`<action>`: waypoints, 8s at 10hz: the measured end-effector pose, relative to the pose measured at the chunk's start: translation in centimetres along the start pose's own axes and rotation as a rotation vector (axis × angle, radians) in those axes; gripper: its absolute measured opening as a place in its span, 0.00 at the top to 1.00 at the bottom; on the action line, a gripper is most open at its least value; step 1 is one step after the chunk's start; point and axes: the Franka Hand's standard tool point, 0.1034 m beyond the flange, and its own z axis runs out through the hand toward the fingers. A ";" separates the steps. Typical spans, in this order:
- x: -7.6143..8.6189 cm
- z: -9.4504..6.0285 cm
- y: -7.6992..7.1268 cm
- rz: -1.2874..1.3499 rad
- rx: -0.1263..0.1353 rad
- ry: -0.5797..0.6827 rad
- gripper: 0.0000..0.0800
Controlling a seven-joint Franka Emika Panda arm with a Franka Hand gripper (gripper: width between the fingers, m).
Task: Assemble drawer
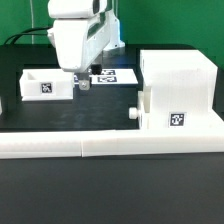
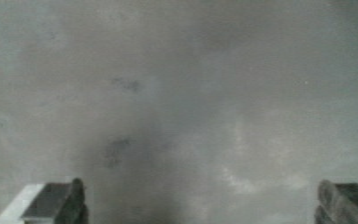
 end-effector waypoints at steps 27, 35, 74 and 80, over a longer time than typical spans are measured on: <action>-6.8 1.5 -8.8 1.058 -0.035 0.002 0.19; -8.5 5.3 -11.1 1.070 -0.042 -0.007 0.19; -1.4 -0.5 0.5 -0.240 0.018 -0.044 0.95; 1.0 0.0 0.9 -0.201 0.012 -0.031 0.95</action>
Offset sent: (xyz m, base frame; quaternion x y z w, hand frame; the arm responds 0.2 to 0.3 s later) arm -0.0008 -0.0437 0.0243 -0.0746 0.0049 0.1994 0.9771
